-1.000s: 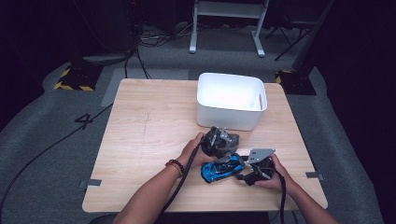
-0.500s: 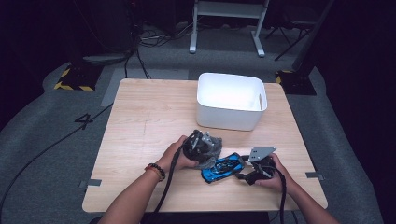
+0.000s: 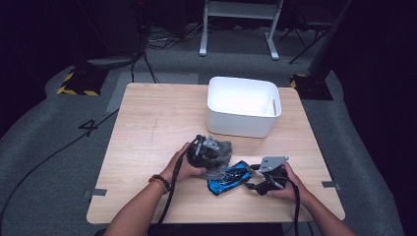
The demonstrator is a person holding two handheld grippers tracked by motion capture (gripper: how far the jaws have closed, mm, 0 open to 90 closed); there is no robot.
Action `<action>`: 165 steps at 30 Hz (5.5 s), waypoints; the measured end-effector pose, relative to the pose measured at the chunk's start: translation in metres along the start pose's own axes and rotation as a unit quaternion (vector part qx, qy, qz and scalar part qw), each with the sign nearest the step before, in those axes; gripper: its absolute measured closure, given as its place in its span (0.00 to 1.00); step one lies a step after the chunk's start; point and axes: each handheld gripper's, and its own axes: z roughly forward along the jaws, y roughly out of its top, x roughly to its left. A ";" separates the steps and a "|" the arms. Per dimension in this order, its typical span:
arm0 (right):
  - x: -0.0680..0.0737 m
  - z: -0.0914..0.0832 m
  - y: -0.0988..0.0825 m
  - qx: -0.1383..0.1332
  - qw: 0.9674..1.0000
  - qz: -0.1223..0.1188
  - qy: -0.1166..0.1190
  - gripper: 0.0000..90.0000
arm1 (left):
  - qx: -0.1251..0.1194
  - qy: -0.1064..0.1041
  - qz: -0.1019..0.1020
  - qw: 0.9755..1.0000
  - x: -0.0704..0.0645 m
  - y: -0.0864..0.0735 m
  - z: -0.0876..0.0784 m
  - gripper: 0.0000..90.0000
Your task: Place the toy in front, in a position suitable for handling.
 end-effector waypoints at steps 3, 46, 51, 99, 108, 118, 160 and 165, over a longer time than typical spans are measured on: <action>0.003 0.001 0.002 0.000 1.000 -0.009 0.001 0.30 | -0.001 -0.003 0.016 1.000 -0.006 0.019 0.014 0.76; -0.005 -0.001 -0.002 0.001 1.000 0.030 0.003 0.35 | 0.044 -0.013 -0.013 0.999 -0.060 -0.068 -0.040 0.71; -0.002 0.001 0.001 0.001 1.000 0.027 0.004 0.38 | 0.036 -0.003 -0.067 0.997 -0.079 -0.066 -0.030 0.47; -0.009 -0.014 0.007 -0.022 0.999 -0.004 0.040 0.19 | 0.013 0.076 -0.064 0.995 -0.033 -0.082 -0.076 0.19; -0.023 0.003 0.023 0.002 0.997 -0.024 0.071 0.17 | 0.043 0.063 -0.085 0.993 -0.016 -0.092 -0.057 0.26; -0.019 0.027 0.029 0.031 0.994 -0.055 0.092 0.21 | 0.026 0.041 -0.061 0.997 -0.025 -0.092 -0.053 0.50; 0.001 0.008 0.020 0.062 0.997 -0.009 0.040 0.27 | 0.026 0.061 -0.045 0.997 -0.023 -0.087 -0.050 0.86; 0.001 0.006 0.019 0.070 0.997 -0.009 0.041 0.27 | 0.041 0.086 -0.052 0.994 -0.012 -0.097 -0.062 0.86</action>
